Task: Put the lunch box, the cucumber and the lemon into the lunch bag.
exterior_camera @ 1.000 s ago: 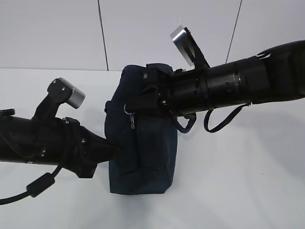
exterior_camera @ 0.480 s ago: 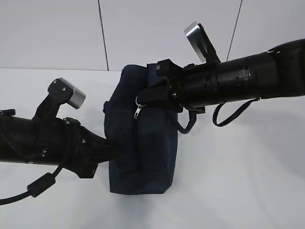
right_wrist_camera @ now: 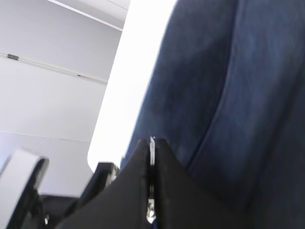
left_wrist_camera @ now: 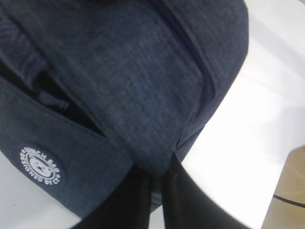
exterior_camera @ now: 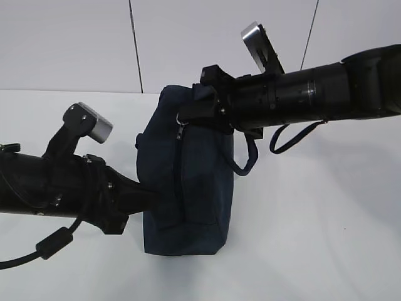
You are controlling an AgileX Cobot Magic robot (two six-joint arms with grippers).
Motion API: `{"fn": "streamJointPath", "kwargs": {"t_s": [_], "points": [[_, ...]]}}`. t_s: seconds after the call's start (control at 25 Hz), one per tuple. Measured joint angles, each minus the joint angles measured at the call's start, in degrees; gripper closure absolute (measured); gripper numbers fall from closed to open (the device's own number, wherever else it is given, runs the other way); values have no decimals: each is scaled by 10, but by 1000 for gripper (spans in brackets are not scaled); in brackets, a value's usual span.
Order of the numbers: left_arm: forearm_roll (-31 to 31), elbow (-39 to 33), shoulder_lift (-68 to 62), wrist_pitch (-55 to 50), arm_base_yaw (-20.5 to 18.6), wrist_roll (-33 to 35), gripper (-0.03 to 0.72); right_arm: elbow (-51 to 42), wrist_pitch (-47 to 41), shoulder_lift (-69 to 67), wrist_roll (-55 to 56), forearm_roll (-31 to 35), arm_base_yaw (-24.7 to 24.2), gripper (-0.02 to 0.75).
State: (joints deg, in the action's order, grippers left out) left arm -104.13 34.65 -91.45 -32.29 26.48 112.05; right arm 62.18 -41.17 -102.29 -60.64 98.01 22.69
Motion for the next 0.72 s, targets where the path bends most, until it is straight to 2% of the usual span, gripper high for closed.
{"fn": "streamJointPath", "kwargs": {"t_s": [0.2, 0.52, 0.72], "points": [[1, 0, 0, 0, 0, 0, 676, 50, 0, -28, 0, 1, -8, 717], [1, 0, 0, 1, 0, 0, 676, 64, 0, -42, 0, 4, -61, 717], [4, 0, 0, 1, 0, 0, 676, 102, -29, -80, 0, 6, -63, 717]]}}
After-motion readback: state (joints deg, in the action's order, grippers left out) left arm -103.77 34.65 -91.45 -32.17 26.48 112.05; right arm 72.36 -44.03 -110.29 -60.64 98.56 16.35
